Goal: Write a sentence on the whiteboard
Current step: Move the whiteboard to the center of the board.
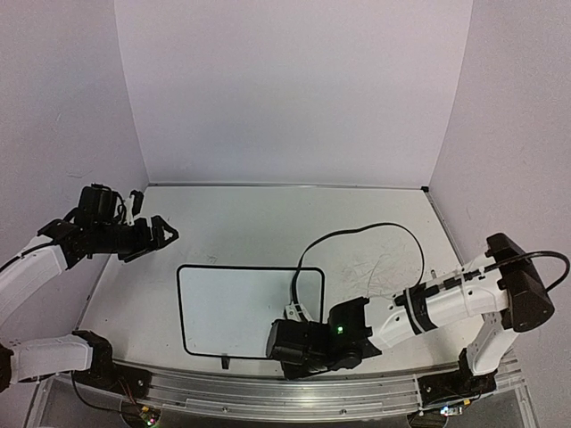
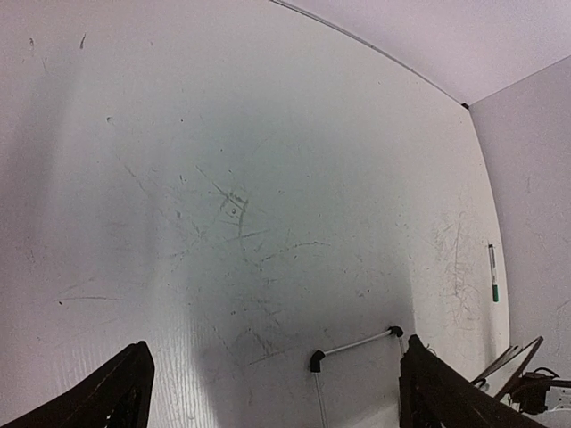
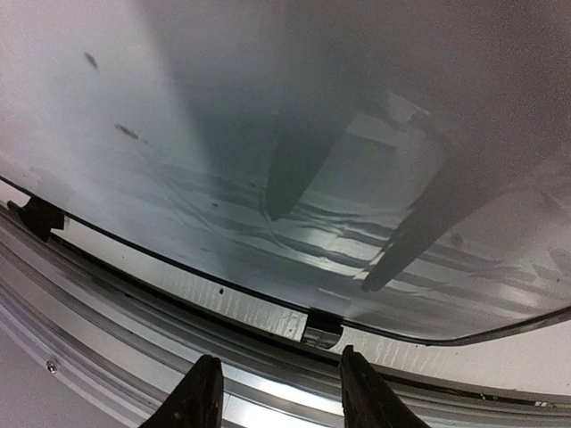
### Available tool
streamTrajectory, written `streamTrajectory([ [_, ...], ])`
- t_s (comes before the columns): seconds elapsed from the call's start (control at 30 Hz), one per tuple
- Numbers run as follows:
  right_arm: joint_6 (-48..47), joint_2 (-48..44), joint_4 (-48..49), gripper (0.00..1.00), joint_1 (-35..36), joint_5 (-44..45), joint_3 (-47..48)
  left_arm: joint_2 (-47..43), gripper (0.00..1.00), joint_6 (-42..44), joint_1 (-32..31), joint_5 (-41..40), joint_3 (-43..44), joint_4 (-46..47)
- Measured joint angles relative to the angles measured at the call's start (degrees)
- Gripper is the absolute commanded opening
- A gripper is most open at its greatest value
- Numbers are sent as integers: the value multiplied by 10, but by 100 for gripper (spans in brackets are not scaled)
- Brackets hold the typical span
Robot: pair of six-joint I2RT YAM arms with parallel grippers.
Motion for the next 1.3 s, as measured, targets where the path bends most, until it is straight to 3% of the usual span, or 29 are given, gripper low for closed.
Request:
streamTrajectory([
  [0.77, 37, 80, -98, 31, 51, 124, 58, -49, 97, -15, 0, 11, -20, 10],
  [1.3, 23, 111, -105, 31, 59, 165, 82, -65, 97, -32, 0, 11, -20, 11],
])
